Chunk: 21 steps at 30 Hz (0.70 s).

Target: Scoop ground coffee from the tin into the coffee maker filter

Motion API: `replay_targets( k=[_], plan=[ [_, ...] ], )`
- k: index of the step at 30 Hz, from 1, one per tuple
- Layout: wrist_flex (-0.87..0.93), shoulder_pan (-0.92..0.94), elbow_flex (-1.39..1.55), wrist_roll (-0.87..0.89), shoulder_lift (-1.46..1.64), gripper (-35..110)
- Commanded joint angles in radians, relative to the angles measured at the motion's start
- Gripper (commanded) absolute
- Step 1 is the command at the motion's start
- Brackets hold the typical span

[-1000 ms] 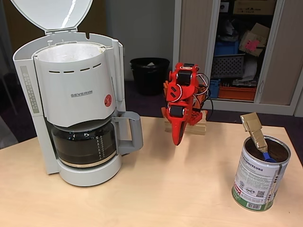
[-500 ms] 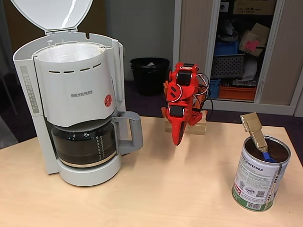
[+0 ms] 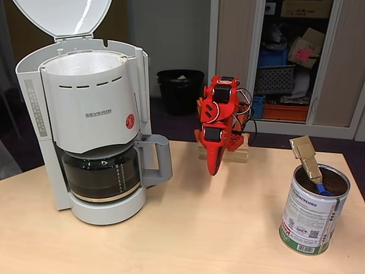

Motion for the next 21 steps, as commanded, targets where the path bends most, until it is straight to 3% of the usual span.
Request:
replay_targets(
  k=[1, 18, 21],
  plan=[
    [0.011, -0.011, 0.006, 0.023, 0.0, 0],
    [0.011, -0.011, 0.006, 0.023, 0.0, 0],
    [0.011, 0.018, 0.006, -0.114, 0.0, 0]
  ],
)
